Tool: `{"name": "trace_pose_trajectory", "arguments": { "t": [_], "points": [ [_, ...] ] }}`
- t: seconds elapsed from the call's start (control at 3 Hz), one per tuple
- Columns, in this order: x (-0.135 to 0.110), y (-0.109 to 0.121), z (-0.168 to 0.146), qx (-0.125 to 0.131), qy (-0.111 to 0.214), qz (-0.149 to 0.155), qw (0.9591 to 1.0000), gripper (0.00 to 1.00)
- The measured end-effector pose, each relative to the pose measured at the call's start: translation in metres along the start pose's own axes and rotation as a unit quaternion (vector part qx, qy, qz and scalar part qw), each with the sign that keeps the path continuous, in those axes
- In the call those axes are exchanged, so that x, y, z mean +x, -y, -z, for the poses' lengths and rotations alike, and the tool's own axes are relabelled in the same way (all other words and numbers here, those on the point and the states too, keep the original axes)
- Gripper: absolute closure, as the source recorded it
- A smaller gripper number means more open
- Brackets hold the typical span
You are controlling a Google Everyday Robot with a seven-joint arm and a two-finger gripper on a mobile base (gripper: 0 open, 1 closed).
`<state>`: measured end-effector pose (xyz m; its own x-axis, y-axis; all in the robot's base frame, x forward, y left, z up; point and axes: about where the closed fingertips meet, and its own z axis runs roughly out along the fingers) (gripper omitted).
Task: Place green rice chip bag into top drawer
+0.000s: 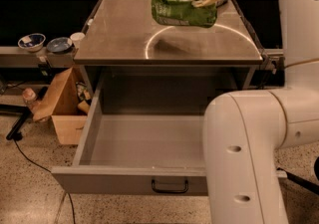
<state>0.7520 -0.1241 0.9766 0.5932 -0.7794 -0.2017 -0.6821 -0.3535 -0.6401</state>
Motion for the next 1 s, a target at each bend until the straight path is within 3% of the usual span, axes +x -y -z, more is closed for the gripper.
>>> {"name": "trace_pose_trajectory", "arguments": {
  "t": [0.33, 0.67, 1.0],
  "points": [
    [-0.0034, -0.0056, 0.0117, 0.021, 0.041, 0.02, 0.9987, 1.0],
    [-0.0033, -0.0056, 0.0117, 0.021, 0.041, 0.02, 0.9987, 1.0],
    [-0.0117, -0.0044, 0.015, 0.028, 0.059, 0.04, 0.9971, 1.0]
  ]
}}
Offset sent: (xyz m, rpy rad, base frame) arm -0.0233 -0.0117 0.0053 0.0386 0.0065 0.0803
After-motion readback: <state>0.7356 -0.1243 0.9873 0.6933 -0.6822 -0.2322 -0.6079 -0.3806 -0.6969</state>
